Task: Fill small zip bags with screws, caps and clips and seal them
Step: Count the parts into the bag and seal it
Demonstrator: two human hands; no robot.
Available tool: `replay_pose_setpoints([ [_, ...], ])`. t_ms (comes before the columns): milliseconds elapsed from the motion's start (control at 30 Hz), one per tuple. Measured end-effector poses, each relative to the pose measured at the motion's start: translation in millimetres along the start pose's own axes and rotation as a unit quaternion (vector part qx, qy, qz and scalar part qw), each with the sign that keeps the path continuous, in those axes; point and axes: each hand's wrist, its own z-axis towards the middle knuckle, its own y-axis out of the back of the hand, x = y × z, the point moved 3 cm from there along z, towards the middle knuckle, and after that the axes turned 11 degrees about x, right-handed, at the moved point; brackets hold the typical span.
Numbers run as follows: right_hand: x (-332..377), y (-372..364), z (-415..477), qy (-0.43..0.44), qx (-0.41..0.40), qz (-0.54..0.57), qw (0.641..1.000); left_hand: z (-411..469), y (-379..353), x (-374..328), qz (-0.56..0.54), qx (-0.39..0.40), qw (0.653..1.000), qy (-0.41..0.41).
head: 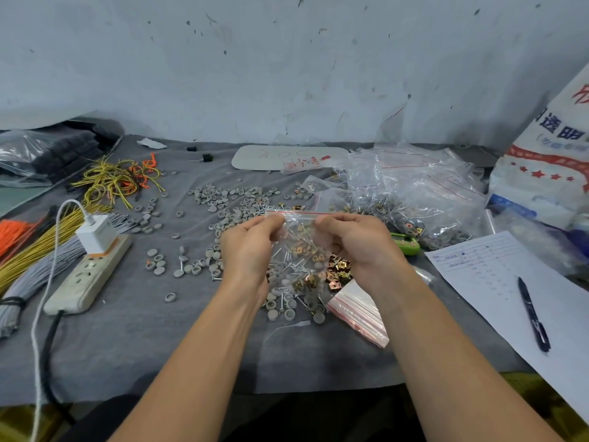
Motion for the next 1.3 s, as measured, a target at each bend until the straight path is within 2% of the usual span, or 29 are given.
replay_pose_setpoints([
  [200,-6.7,0.1,1.6,0.011,0.011,-0.008,1.0,-0.3,1.8,2.6,-0.068,-0.018,0.997,0.013],
  [300,-13.9,4.7,3.7,0.012,0.073,-0.002,0.997,-0.8,1.5,1.2,-0.093,0.012,0.996,0.004],
  [400,-21.9,0.4,6.6,0.008,0.162,-0.124,0.979,3.3,4.6,7.7,-0.118,0.05,0.992,0.011],
  [467,-29.6,-4.2,10.8,0.013,0.161,-0.205,0.965,9.7,5.4,12.5,-0.125,0.073,0.989,0.035],
  [533,-31.9,-4.0,14.6,0.025,0.132,-0.218,0.967,16.8,3.5,15.9,-0.059,0.115,0.991,0.041],
  [600,-27.9,3.0,17.3,0.025,0.118,-0.165,0.979,18.1,-4.8,20.1,0.073,0.182,0.98,0.043],
  [667,-20.7,15.0,19.5,0.005,0.104,-0.104,0.989,15.7,-15.9,27.6,0.139,0.224,0.964,0.042],
  [733,-11.0,33.5,22.8,-0.009,0.067,-0.08,0.995,14.9,-25.4,32.8,0.133,0.2,0.97,0.047],
  [800,4.3,60.5,27.5,0.004,-0.004,0.025,1.0,15.0,-35.0,36.2,0.103,0.188,0.975,0.064],
  [833,13.2,77.3,29.5,0.027,-0.047,0.112,0.992,16.4,-38.8,37.9,0.1,0.187,0.975,0.07],
  [900,25.9,114.5,30.8,0.077,-0.132,0.263,0.953,19.8,-44.4,40.9,0.107,0.19,0.973,0.074],
  [933,25.1,129.4,29.9,0.086,-0.174,0.306,0.932,21.1,-45.4,42.1,0.112,0.189,0.973,0.072],
  [1000,11.4,151.3,27.2,0.053,-0.253,0.319,0.912,25.9,-50.5,46.8,0.142,0.185,0.971,0.059],
  [1033,0.5,153.5,26.6,0.016,-0.272,0.3,0.914,27.7,-50.3,48.8,0.17,0.179,0.968,0.047],
  [1100,-13.5,148.8,27.2,-0.054,-0.252,0.216,0.942,31.1,-54.2,52.0,0.231,0.169,0.958,0.02],
  [1167,-15.8,140.7,25.5,-0.093,-0.23,0.061,0.967,32.3,-58.3,55.6,0.308,0.176,0.935,-0.011],
  [1200,-13.4,137.6,24.2,-0.09,-0.224,-0.055,0.969,30.5,-61.3,56.8,0.351,0.19,0.916,-0.028],
  [1233,-10.7,132.9,21.8,-0.076,-0.197,-0.197,0.957,27.6,-65.3,58.1,0.388,0.21,0.896,-0.044],
  [1300,-13.9,113.9,14.6,-0.084,-0.071,-0.449,0.887,19.6,-74.5,61.7,0.437,0.258,0.859,-0.069],
])
